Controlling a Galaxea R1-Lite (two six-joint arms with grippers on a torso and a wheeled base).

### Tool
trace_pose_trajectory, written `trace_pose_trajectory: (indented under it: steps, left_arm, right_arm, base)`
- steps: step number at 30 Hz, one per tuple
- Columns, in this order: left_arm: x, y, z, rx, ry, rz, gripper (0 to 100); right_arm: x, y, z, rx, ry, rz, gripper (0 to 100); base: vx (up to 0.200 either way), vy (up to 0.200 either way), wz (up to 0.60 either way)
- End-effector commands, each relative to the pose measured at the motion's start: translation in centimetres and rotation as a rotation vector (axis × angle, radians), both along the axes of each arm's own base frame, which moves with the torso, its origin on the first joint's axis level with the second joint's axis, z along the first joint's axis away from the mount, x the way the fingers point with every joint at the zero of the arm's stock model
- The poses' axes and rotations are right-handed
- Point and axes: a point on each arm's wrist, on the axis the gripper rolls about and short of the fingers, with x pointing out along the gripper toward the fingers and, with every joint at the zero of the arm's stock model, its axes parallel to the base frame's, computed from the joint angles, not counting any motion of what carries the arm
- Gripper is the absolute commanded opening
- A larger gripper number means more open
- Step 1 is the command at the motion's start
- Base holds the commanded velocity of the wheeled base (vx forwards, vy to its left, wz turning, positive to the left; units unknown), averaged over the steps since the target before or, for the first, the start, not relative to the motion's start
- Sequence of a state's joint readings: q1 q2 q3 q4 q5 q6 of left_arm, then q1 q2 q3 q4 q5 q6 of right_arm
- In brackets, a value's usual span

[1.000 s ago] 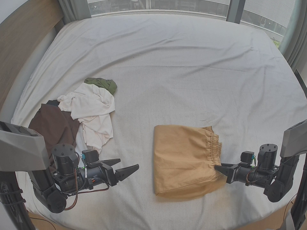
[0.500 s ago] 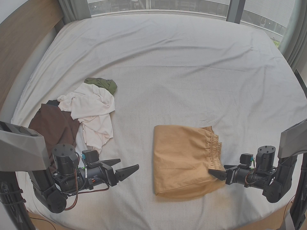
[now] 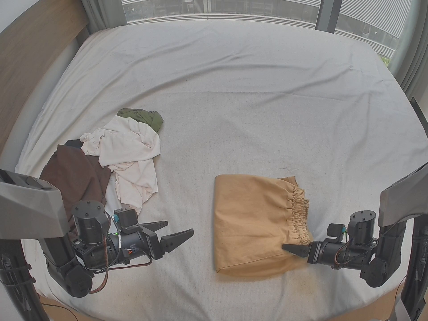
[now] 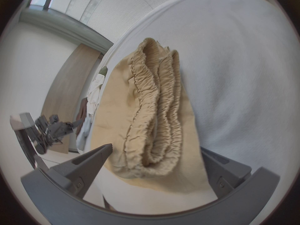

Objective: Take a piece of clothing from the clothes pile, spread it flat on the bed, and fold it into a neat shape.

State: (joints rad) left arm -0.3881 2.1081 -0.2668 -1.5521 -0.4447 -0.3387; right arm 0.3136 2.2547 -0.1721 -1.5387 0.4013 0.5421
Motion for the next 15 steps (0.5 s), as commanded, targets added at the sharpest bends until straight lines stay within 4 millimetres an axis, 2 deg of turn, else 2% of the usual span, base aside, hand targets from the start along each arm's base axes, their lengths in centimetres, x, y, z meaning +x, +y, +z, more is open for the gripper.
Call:
trace_pose_trajectory:
  steps: [1,12,13,15]
  left_arm:
    - [-0.04,0.01,0.04,-0.001,0.0,0.0,100]
    - [-0.04,0.02,0.08,-0.002,-0.001,0.0,100]
    - [-0.04,0.02,0.08,-0.001,-0.002,0.0,100]
    - [-0.04,0.02,0.08,-0.001,-0.002,0.0,100]
  right_arm:
    - [0.73,1.04,0.17,0.056,0.0,0.022,100]
    - [1.43,1.71,0.44,0.1,-0.003,0.023,100]
    - [1.46,1.72,0.45,0.099,-0.006,0.022,0]
    - [1.47,1.71,0.45,0.099,-0.006,0.021,0]
  base:
    - [0.0,0.0,0.0]
    - [0.0,0.0,0.0]
    - [0.0,0.0,0.0]
    - [0.0,0.0,0.0]
